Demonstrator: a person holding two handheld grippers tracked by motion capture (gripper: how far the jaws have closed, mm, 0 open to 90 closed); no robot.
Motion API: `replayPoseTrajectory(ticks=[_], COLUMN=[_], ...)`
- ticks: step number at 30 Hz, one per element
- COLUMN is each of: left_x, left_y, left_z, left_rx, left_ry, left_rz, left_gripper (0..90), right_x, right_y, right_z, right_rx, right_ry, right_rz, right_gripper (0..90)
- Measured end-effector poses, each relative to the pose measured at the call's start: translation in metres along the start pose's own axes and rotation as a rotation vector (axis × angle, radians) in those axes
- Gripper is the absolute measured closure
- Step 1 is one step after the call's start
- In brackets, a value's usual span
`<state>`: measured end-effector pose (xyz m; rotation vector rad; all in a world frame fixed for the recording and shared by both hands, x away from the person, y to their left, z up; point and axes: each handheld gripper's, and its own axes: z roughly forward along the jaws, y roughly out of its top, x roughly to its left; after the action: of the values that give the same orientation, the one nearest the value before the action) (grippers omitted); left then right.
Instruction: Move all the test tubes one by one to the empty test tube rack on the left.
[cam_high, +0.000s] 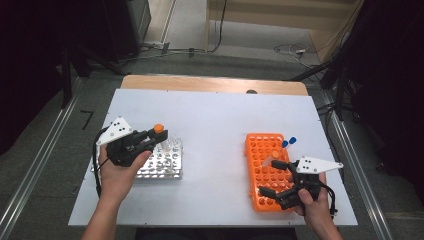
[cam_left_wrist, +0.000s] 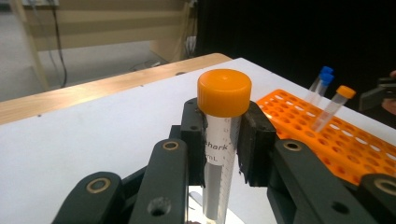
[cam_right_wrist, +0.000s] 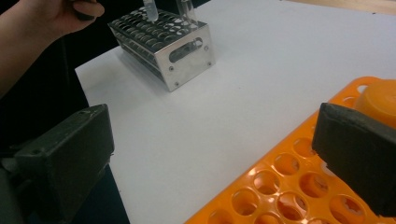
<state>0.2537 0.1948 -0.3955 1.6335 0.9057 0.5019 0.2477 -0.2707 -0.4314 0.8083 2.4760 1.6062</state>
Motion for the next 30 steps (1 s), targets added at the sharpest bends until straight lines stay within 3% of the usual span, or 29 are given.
replayPoseTrajectory(ticks=[7,18,30], left_x=[0.014,0.024,0.028], left_y=[-0.002,-0.011,-0.022], left_z=[0.002,0.013,0.026], left_rx=[-0.014,-0.049,-0.020], left_ry=[0.056,0.155,0.188], left_rz=[-0.016,-0.019,-0.013], left_gripper=[74.6,74.6,74.6], right_x=[-0.005,-0.010,-0.012], right_y=[-0.003,-0.006,-0.007], right_z=[-0.005,-0.011,-0.014], right_rx=[-0.005,-0.008,-0.010], right_ry=[-0.017,-0.036,-0.044], right_rz=[0.010,0.013,0.022], right_gripper=[0.0,0.0,0.0])
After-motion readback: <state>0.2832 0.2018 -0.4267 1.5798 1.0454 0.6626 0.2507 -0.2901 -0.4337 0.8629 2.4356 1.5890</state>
